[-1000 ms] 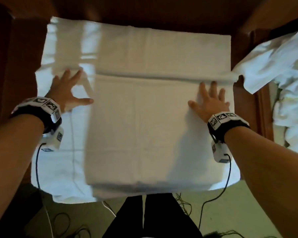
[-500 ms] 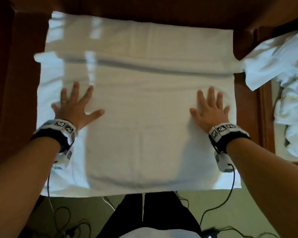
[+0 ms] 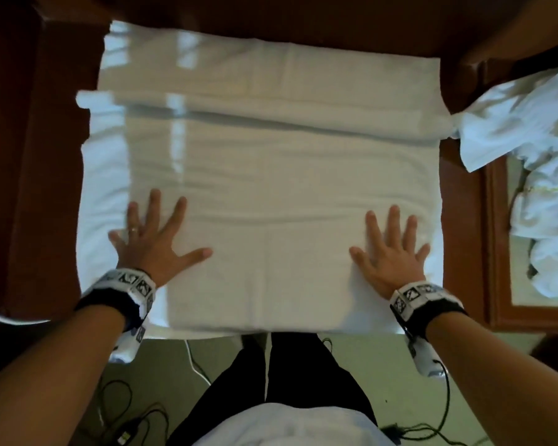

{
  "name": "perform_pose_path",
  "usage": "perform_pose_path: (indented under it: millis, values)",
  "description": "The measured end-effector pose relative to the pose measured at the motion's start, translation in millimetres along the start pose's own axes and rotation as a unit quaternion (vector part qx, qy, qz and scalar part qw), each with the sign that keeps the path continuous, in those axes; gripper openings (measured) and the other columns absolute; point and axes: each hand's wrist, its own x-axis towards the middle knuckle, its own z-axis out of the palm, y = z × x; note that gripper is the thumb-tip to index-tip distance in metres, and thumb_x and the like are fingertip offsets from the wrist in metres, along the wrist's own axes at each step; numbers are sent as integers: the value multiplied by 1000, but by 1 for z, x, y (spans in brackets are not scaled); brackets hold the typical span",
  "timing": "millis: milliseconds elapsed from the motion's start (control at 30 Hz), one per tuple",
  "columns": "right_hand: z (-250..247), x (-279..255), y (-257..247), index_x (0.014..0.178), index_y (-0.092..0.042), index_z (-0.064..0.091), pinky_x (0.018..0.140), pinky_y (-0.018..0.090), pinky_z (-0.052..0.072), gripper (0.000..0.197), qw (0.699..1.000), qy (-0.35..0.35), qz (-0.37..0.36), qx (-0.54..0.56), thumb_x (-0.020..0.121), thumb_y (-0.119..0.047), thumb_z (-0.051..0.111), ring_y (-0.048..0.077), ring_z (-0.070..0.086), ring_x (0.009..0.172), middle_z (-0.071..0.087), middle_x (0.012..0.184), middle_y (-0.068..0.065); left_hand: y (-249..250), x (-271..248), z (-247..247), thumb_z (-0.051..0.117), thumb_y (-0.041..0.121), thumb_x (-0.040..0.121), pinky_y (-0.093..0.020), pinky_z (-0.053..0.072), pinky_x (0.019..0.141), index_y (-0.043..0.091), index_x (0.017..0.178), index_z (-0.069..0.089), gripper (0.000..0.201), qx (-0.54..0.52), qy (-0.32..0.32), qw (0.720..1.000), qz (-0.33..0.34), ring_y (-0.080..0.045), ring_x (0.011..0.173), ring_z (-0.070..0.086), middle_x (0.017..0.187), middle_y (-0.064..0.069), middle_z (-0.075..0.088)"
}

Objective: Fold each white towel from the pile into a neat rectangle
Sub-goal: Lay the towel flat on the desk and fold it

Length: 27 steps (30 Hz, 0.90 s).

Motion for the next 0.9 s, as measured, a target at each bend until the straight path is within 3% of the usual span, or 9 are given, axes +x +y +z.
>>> perform_pose_path:
  millis: [167, 267, 333, 400, 500, 567, 633, 733, 900]
  values:
    - [-36, 50, -5, 150, -50, -13, 115, 70, 0, 73, 999, 31, 6, 8, 93, -71, 28, 30, -27, 147, -34, 158, -11, 18, 47, -37, 45, 96, 62, -73, 4, 114, 58, 148, -15, 112, -17, 24, 999, 15, -29, 152, -21, 158, 17, -36]
    - [-50, 59, -13, 153, -47, -6, 115, 68, 0, 72, 999, 40, 22, 14, 95, -68, 31, 30, -23, 149, -29, 161, -7, 21, 56, -50, 61, 82, 73, -68, 3, 117, 53, 154, 6, 103, -85, 67, 994, 34, -26, 154, -12, 166, 14, -16]
    - [-47, 50, -25, 156, -37, 1, 117, 66, 3, 71, 997, 66, 35, 19, 98, -61, 33, 31, -18, 150, -22, 163, 1, 13, 47, -47, 69, 71, 77, -56, 9, 122, 39, 156, 27, 94, -173, 126, 975, 57, -26, 154, 3, 169, 4, 3]
    - [-35, 31, -42, 157, -27, 7, 118, 64, 6, 71, 995, 96, 18, 23, 100, -54, 36, 31, -14, 151, -18, 164, 6, -3, 27, -36, 73, 47, 87, -43, 19, 123, 21, 149, 47, 72, -240, 192, 949, 68, -29, 150, 23, 163, -8, 27]
    - [0, -3, -69, 157, -23, 13, 119, 61, 11, 69, 990, 118, -77, -12, 99, -49, 40, 32, -7, 152, -12, 165, 9, -41, -19, -8, 63, 18, 86, -41, 37, 108, 6, 122, 67, 38, -265, 275, 922, 57, -39, 125, 48, 134, -19, 53]
    - [20, -18, -84, 157, -23, 16, 119, 60, 13, 68, 985, 114, -126, -41, 99, -49, 39, 32, -4, 152, -9, 166, 10, -73, -48, 11, 58, 11, 80, -42, 39, 101, 5, 112, 70, 35, -256, 283, 924, 21, -40, 115, 49, 123, -19, 54]
    - [32, -26, -99, 157, -25, 15, 119, 61, 13, 67, 982, 106, -144, -53, 99, -50, 38, 33, -5, 152, -9, 166, 9, -103, -69, 26, 60, 10, 83, -46, 41, 100, 10, 115, 70, 34, -200, 256, 946, -6, -39, 112, 48, 122, -14, 54]
    - [41, -31, -121, 156, -31, 8, 117, 64, 13, 67, 984, 89, -141, -60, 99, -53, 35, 35, -8, 151, -12, 165, 6, -123, -84, 41, 64, 5, 86, -48, 43, 96, 16, 124, 68, 39, -160, 200, 967, 5, -38, 114, 48, 127, -9, 56]
    - [47, -36, -130, 156, -35, 3, 116, 65, 16, 69, 990, 57, -110, -61, 99, -54, 35, 34, -10, 151, -15, 165, 1, -130, -83, 38, 63, -1, 86, -44, 48, 85, 6, 98, 70, 15, -172, 302, 934, 79, -40, 100, 57, 109, -14, 66]
